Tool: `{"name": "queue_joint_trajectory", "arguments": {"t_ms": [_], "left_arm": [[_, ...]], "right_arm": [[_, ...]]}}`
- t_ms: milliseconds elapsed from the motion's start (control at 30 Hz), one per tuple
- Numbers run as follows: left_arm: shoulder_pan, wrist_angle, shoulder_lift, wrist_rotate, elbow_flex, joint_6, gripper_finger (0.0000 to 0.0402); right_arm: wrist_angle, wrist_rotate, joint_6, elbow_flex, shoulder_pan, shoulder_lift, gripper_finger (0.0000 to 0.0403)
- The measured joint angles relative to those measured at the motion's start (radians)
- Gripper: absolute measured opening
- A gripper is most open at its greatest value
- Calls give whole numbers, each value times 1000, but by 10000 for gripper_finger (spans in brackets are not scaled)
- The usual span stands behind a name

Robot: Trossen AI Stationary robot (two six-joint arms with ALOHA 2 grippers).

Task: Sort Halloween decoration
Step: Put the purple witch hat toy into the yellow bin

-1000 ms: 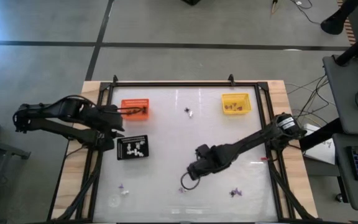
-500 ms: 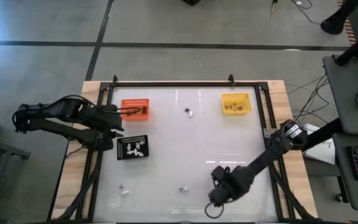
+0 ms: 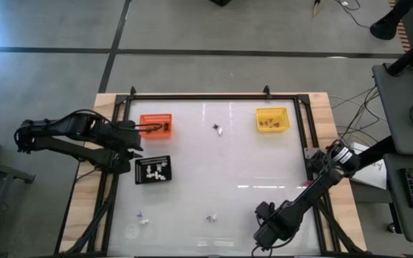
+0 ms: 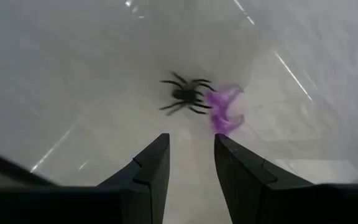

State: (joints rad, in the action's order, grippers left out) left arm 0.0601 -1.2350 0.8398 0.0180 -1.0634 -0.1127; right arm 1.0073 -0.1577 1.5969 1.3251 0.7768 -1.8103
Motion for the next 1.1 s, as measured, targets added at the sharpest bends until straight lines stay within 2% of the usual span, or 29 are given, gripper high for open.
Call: {"name": "queue_joint_trajectory", "arguments": {"t_ms": [433,767,1100], "left_arm": [[0,0,0,0,0,0,96],[0,0,0,0,0,0,96],[0,0,0,0,0,0,96]], "right_arm": [[-7,-7,35,-62,24,1,118],[-91,-35,54,-134,24,2,116],[-121,-39,80,-167,24,6,49]]}}
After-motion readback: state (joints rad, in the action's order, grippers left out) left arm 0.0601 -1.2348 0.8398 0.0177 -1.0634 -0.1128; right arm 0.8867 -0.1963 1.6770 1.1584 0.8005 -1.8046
